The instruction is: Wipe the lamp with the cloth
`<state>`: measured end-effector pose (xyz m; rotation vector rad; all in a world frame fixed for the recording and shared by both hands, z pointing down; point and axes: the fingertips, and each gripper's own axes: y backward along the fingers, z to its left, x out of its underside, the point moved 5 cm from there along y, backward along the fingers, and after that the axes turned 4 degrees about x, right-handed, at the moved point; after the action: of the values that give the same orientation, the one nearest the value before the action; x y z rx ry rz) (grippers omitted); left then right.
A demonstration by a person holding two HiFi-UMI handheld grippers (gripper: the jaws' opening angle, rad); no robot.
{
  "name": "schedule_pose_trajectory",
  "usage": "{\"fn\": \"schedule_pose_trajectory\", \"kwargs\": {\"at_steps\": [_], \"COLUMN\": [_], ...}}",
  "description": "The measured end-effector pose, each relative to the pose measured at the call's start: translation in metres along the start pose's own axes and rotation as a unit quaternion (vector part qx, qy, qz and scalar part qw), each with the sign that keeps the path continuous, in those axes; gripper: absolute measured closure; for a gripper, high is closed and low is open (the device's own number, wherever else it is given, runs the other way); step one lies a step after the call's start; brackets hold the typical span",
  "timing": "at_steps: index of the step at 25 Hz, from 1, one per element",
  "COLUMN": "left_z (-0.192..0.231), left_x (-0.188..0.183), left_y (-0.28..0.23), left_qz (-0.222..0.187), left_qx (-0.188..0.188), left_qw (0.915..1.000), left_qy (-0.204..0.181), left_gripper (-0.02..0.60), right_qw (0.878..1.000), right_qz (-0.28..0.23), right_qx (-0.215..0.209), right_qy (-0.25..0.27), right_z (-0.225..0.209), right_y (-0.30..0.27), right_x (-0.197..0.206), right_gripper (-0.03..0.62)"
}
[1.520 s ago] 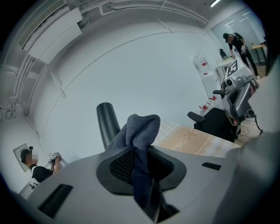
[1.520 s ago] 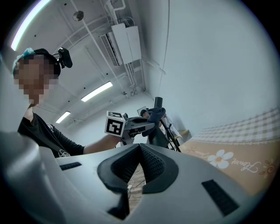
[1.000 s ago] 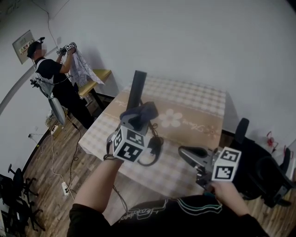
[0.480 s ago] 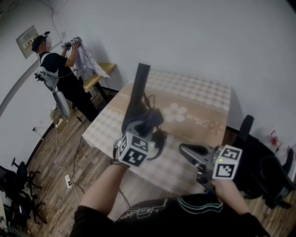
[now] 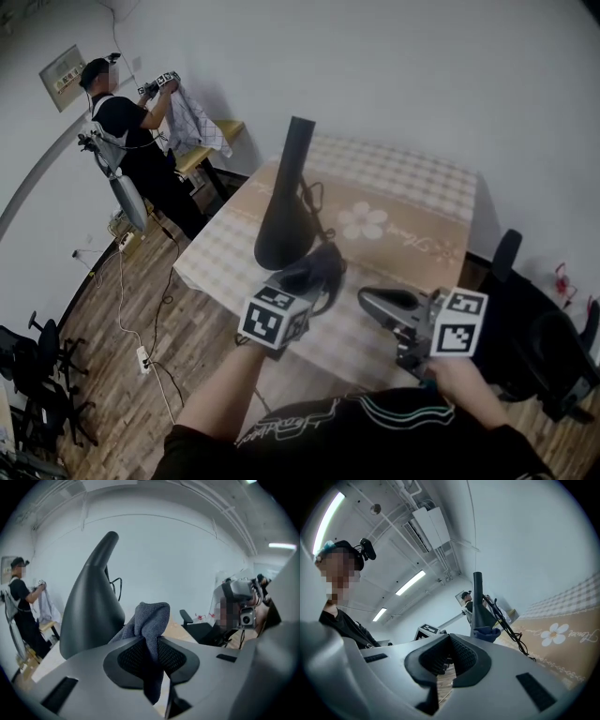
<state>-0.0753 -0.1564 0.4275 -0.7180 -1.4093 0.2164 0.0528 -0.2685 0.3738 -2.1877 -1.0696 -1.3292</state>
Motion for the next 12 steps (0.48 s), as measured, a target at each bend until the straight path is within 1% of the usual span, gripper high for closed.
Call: {"fn": "schedule_pose_trajectory", "kwargs": {"at_steps": [2,5,7,10,12], "left_z": [-0.006,-0.014,-0.015,-0.006,0.002], "left_x": [0.005,0.006,0.006,0.005,0.003], "left_y": [0.007,0.024,0.037,0.057,0.069], "left_qz": [-0.021,-0.054,-0.078,-0.111,-0.132], "left_qx": [0.03,0.073,0.093,0.106,0.12], "left_qw": [0.9986,0.9921,0.9872,0.9809,0.9749], "left_qy": [0.039,0.086,0.104,0.119,0.133], "left_gripper": [0.511,0.511,0.511,0.511,0.511], "right_qw": [1.0,1.0,0.999,0.998,0.998], "right_qz": [0.006,0.021,0.033,0.045,0.044], "right_qx": [0.003,0.009,0.018,0.036,0.044], "right_qy": [0.003,0.004,0.008,0.01,0.005], "right_z": [-0.001,-0.004,-0.008,-0.015,-0.018], "right_y": [-0.003,-0.011,-0.017,-0.026,-0.034], "right_x": [0.001,0.009,0.014,0.018,0.018], "right_gripper": [0.583,0.583,0.583,0.583,0.583]}}
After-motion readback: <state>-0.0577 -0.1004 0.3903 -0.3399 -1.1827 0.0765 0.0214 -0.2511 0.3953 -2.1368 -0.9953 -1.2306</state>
